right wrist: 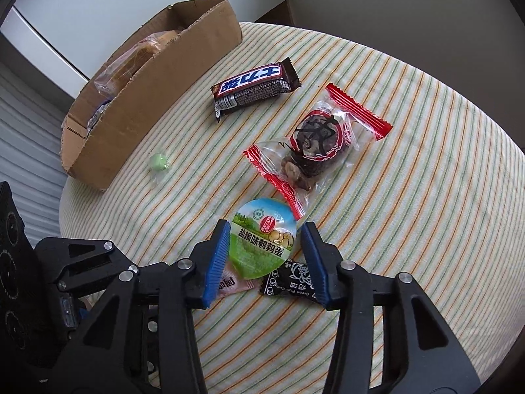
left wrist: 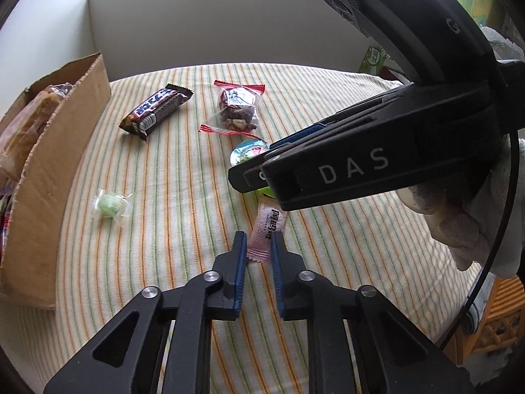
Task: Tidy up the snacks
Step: 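Grasp the pink candy with the left tool while the right tool grasps the green pouch, then carry the pink candy and green pouch over the cardboard box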
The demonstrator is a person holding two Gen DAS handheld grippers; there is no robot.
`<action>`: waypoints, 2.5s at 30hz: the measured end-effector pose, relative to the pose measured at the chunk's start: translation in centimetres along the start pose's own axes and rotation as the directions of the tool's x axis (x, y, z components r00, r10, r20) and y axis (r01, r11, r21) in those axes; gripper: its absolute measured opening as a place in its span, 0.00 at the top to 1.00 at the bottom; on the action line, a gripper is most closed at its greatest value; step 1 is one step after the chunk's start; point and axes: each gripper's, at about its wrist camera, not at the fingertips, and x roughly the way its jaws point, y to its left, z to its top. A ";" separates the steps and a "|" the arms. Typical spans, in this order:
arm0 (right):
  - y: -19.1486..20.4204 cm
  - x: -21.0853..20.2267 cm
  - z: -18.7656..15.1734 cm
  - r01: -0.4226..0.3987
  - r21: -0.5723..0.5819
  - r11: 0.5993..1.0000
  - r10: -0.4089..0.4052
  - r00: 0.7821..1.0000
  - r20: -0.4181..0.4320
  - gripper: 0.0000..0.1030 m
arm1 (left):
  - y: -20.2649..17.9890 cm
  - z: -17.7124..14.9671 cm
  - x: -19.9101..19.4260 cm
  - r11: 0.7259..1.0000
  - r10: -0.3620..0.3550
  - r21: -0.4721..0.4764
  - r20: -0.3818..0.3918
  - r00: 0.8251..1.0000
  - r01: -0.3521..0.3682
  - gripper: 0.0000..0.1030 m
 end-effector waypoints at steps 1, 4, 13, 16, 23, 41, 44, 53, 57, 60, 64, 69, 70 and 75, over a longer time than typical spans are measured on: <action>0.1 0.0 0.0 0.005 -0.005 1.000 -0.005 1.000 0.000 0.61 | 0.2 0.0 0.0 1.000 -0.005 -0.005 -0.001 1.000 0.005 0.89; -0.1 -0.1 -0.1 0.003 -0.006 1.000 -0.003 1.000 0.001 0.61 | 0.6 -0.2 -0.1 1.000 -0.014 -0.018 0.002 1.000 0.014 0.89; -1.2 -0.5 -0.5 0.022 0.020 1.000 -0.022 1.000 0.002 0.62 | -1.1 0.5 0.6 1.000 -0.020 0.022 -0.017 1.000 0.021 0.85; -1.6 -0.8 -0.9 0.025 0.030 0.999 -0.025 1.000 0.003 0.62 | -1.3 1.1 1.2 1.000 -0.016 0.016 -0.023 1.000 0.016 0.82; -2.8 -1.1 -1.2 0.023 0.054 0.998 -0.023 1.000 0.011 0.62 | -1.8 2.2 2.0 1.000 0.001 0.025 -0.020 1.000 0.000 0.76; -1.1 -4.5 -2.5 0.029 0.012 1.000 -0.030 0.996 0.086 0.63 | 2.2 1.7 -1.3 0.999 0.037 -0.034 0.030 0.999 -0.036 0.82; 0.1 -5.4 -1.7 0.012 -0.006 1.000 -0.011 0.994 0.110 0.63 | 3.3 1.5 -2.9 0.997 0.056 -0.051 0.058 0.997 -0.053 0.82; 6.0 -7.6 1.7 -0.042 -0.118 0.992 0.063 0.982 0.177 0.63 | 8.5 1.3 -7.4 0.985 0.137 -0.119 0.124 0.983 -0.123 0.82; 8.4 -7.2 3.6 -0.057 -0.157 0.986 0.086 0.979 0.187 0.63 | 10.6 1.3 -8.7 0.975 0.196 -0.132 0.128 0.972 -0.179 0.82; 10.2 -6.5 4.8 -0.049 -0.186 0.981 0.085 0.978 0.192 0.63 | 11.9 1.3 -9.5 0.965 0.249 -0.115 0.113 0.962 -0.236 0.82; 12.2 -5.0 6.2 -0.053 -0.220 0.974 0.094 0.978 0.184 0.63 | 13.8 1.3 -10.2 0.948 0.313 -0.091 0.084 0.946 -0.306 0.82; 14.1 -3.0 7.8 -0.053 -0.247 0.968 0.096 0.982 0.163 0.62 | 16.8 1.6 -10.5 0.936 0.334 -0.142 0.066 0.940 -0.322 0.82; 14.4 -2.6 8.0 -0.056 -0.250 0.967 0.097 0.983 0.158 0.62 | 17.1 1.6 -10.6 0.935 0.333 -0.148 0.065 0.941 -0.321 0.82; 15.6 -1.1 8.8 -0.061 -0.260 0.964 0.100 0.985 0.139 0.62 | 18.0 1.4 -10.7 0.936 0.325 -0.170 0.068 0.943 -0.310 0.82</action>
